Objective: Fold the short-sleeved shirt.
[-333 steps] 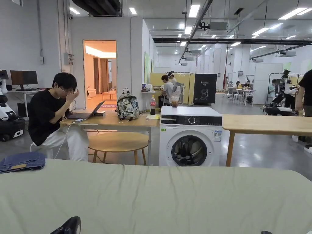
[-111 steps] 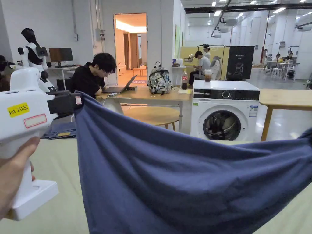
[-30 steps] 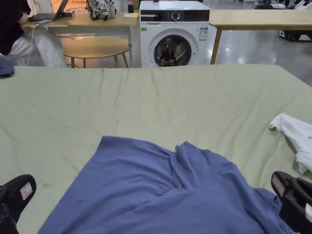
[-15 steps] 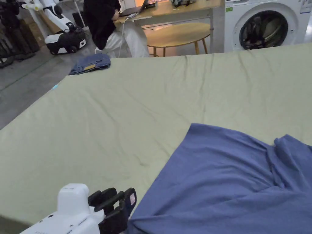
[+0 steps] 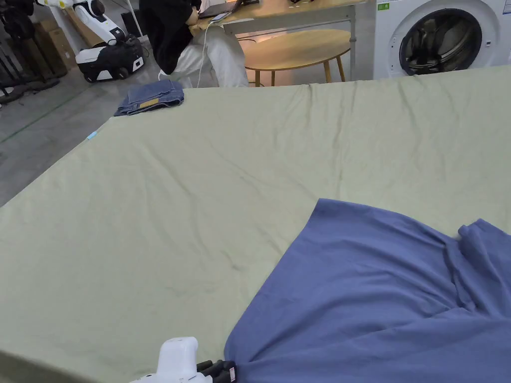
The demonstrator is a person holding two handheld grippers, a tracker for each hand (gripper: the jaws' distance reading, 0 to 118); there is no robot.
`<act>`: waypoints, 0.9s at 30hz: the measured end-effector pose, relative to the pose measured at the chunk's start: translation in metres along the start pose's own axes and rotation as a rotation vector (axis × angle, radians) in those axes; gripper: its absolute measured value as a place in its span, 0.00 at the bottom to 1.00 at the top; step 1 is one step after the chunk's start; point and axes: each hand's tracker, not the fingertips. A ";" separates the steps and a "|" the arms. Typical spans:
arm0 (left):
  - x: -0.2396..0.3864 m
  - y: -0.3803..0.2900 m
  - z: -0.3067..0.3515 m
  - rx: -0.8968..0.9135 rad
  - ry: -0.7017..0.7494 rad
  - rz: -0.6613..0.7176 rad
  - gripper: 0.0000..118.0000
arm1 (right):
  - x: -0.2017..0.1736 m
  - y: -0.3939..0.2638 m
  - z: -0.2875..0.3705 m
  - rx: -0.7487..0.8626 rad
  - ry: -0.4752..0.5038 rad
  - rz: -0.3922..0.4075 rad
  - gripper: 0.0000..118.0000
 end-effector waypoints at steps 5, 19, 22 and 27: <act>0.006 -0.002 0.001 0.006 0.055 -0.025 0.01 | -0.002 0.016 -0.019 -0.005 0.002 0.032 0.01; 0.019 0.006 0.005 -0.038 0.063 -0.005 0.01 | 0.046 0.075 -0.296 -0.601 -0.070 0.044 0.29; 0.020 0.006 0.004 -0.035 0.066 0.003 0.01 | 0.037 0.069 -0.288 -0.558 -0.081 0.111 0.11; 0.017 0.004 0.012 0.022 0.030 -0.023 0.01 | 0.031 0.083 -0.258 -0.511 -0.033 0.103 0.01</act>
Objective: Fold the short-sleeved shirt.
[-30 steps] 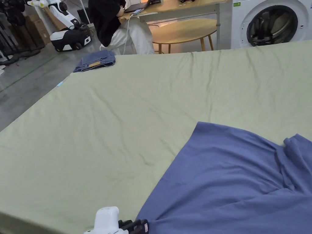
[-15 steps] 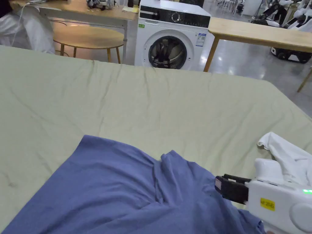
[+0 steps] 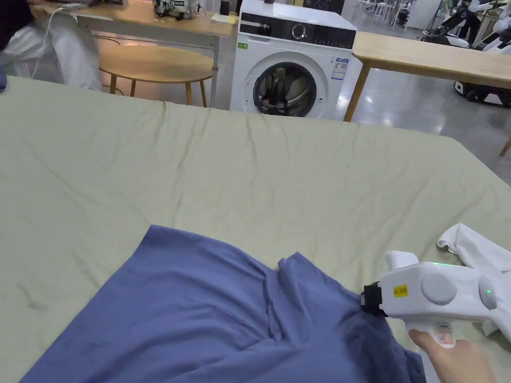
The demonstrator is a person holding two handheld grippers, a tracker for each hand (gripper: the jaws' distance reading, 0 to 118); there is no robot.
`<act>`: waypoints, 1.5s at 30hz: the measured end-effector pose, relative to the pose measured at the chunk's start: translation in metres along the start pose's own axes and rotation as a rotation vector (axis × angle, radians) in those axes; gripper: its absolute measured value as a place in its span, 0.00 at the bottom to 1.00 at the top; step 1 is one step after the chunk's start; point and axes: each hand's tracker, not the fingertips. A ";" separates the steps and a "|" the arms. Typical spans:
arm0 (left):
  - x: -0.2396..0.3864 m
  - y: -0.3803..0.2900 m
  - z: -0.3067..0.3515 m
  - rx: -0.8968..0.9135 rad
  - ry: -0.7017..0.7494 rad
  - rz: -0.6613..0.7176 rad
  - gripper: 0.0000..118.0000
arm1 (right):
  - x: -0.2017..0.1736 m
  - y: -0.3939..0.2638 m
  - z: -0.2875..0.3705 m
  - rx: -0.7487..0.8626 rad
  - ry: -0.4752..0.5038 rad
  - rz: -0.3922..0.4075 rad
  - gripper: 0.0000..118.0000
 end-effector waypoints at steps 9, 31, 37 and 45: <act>0.027 0.077 0.086 0.402 -0.196 0.005 0.01 | -0.015 0.018 0.172 0.444 0.048 0.069 0.01; 0.137 0.491 0.168 0.762 -0.177 -0.231 0.01 | -0.043 0.283 0.364 0.950 -0.120 0.014 0.01; 0.148 0.530 0.186 0.798 -0.146 -0.234 0.01 | -0.062 0.354 0.381 1.008 -0.066 -0.045 0.01; 0.160 0.542 0.180 0.810 -0.134 -0.236 0.01 | -0.057 0.396 0.386 1.040 -0.105 -0.030 0.01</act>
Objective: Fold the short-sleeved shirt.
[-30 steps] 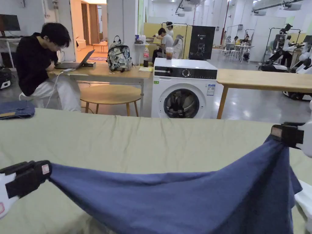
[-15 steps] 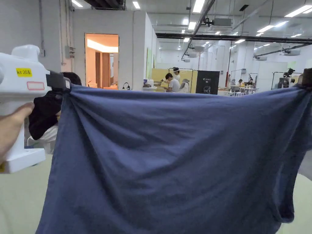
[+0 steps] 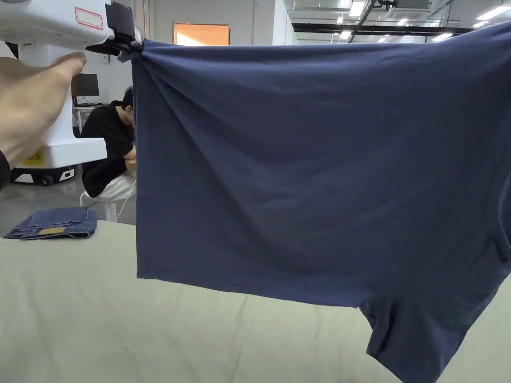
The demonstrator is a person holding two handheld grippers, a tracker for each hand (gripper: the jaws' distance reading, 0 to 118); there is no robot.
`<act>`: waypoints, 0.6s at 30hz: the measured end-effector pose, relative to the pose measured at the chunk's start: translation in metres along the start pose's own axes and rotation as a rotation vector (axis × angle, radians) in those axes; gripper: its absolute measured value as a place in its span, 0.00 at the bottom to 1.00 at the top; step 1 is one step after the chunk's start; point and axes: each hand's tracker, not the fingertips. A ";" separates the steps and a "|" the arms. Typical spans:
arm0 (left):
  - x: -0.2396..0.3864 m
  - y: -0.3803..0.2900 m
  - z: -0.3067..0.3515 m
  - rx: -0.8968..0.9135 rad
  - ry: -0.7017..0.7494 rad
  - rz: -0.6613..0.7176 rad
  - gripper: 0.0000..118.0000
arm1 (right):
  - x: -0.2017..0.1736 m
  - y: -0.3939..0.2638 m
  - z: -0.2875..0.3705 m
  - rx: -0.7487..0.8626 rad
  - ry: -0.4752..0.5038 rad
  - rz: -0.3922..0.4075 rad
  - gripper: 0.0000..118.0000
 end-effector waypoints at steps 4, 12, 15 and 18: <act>-0.007 -0.028 -0.018 -0.037 0.003 -0.015 0.01 | 0.004 -0.021 -0.011 -0.019 0.018 -0.009 0.01; -0.030 -0.140 -0.033 -0.209 -0.043 0.064 0.01 | 0.013 -0.119 -0.001 -0.148 0.023 0.027 0.01; -0.041 -0.182 -0.027 -0.266 -0.035 0.154 0.01 | 0.014 -0.157 0.015 -0.173 0.003 0.050 0.01; -0.048 -0.215 -0.012 -0.293 -0.038 0.171 0.01 | 0.017 -0.185 0.039 -0.220 0.020 0.060 0.01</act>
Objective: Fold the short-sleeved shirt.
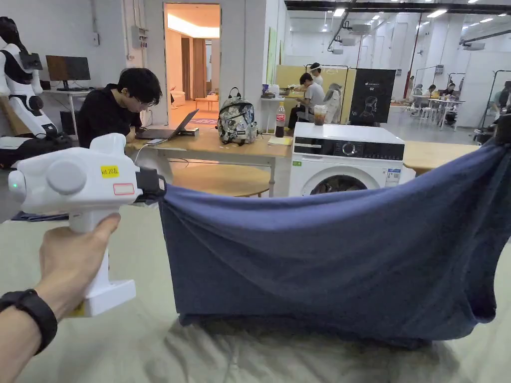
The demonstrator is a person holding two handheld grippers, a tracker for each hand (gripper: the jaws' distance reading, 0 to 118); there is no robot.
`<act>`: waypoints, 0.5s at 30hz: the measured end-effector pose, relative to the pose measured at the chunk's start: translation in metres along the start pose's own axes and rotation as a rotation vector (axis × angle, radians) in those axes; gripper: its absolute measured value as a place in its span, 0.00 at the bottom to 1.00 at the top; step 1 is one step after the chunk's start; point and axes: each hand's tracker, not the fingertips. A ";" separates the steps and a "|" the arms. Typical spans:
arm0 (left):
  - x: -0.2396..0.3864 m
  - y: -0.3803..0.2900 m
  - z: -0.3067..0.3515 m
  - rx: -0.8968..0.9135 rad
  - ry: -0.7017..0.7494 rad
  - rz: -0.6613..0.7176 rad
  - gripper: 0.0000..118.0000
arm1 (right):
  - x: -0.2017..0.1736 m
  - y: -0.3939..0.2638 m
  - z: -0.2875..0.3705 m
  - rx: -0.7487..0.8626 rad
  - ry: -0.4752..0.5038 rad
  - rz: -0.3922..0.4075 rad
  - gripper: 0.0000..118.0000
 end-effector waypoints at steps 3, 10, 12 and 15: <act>-0.004 -0.036 0.018 -0.057 0.014 -0.053 0.01 | 0.009 -0.029 0.025 -0.034 0.025 -0.029 0.01; -0.008 -0.156 0.119 -0.093 -0.015 -0.050 0.01 | 0.032 -0.149 0.129 -0.142 0.104 -0.072 0.01; -0.017 -0.197 0.148 -0.140 0.002 0.010 0.01 | 0.035 -0.193 0.171 -0.166 0.100 -0.065 0.01; -0.029 -0.247 0.189 -0.148 -0.005 0.083 0.01 | 0.051 -0.263 0.219 -0.228 0.069 -0.176 0.00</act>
